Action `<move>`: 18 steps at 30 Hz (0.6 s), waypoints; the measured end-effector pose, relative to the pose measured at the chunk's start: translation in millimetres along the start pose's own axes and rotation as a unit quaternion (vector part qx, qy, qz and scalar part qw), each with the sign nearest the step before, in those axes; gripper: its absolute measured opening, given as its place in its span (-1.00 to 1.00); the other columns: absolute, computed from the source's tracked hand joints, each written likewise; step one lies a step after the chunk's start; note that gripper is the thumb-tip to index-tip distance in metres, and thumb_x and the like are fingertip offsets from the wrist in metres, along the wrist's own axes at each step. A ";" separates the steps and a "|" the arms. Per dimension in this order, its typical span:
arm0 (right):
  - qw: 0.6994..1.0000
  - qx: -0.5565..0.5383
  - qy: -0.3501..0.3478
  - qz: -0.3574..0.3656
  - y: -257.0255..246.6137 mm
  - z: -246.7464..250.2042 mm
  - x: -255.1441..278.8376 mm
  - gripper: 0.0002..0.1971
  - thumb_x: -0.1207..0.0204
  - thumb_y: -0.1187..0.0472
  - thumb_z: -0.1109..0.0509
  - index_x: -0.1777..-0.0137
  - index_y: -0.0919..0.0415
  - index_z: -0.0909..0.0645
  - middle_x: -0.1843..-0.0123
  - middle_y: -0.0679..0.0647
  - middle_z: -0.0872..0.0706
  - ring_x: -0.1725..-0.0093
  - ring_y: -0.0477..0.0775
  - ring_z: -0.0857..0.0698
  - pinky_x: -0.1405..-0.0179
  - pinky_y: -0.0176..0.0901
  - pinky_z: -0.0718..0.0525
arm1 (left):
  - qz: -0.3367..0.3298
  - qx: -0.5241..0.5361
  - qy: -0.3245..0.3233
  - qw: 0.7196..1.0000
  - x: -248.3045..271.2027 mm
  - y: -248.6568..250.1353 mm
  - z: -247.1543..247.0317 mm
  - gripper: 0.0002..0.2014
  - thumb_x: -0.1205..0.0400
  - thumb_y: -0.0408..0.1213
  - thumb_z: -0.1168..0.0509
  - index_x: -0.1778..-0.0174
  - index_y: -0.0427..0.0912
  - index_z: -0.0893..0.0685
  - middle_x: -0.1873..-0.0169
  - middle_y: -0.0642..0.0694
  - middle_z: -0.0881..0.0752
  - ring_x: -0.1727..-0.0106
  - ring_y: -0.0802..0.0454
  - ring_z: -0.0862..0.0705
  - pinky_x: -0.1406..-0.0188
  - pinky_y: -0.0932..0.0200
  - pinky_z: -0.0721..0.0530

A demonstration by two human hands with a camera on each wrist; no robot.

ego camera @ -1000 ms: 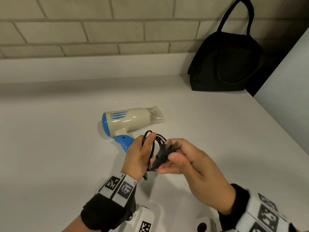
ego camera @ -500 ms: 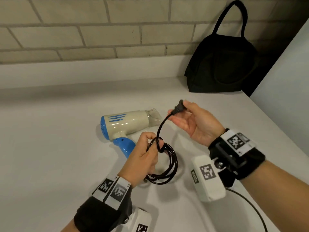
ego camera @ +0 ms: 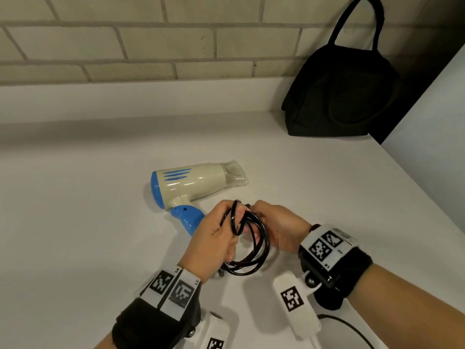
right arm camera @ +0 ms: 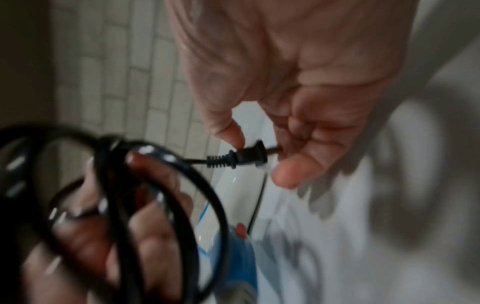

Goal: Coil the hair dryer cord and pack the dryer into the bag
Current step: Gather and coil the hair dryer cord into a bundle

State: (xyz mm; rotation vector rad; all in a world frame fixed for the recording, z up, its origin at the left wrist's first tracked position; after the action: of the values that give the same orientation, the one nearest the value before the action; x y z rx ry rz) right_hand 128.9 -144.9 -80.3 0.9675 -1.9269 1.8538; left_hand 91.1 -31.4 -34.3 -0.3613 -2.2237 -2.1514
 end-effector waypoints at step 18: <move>0.944 0.194 -0.068 0.256 -26.8 -17.5 25.0 -0.88 -0.43 0.54 -0.32 0.13 0.34 -0.55 0.29 0.11 -0.64 0.36 -0.06 -0.64 0.30 -0.26 -0.64 | -0.012 0.011 0.068 0.998 3.8 7.4 2.3 -0.78 -0.60 -0.18 -0.13 0.37 -0.10 -0.41 0.85 0.08 -0.32 0.78 0.25 -0.20 0.83 0.41 -0.18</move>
State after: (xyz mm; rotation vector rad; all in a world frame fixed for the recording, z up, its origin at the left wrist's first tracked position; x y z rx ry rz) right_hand 123.8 -132.9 -41.8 0.7543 -2.0813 2.5999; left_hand 89.1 -28.5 -26.5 -0.1811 -2.1868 -2.0934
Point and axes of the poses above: each hand's wrist, its own x-axis away from the middle knuckle, its own z-axis out of the back of the hand, y = z × x, the point moved 5 cm from there along -x, towards the middle knuckle
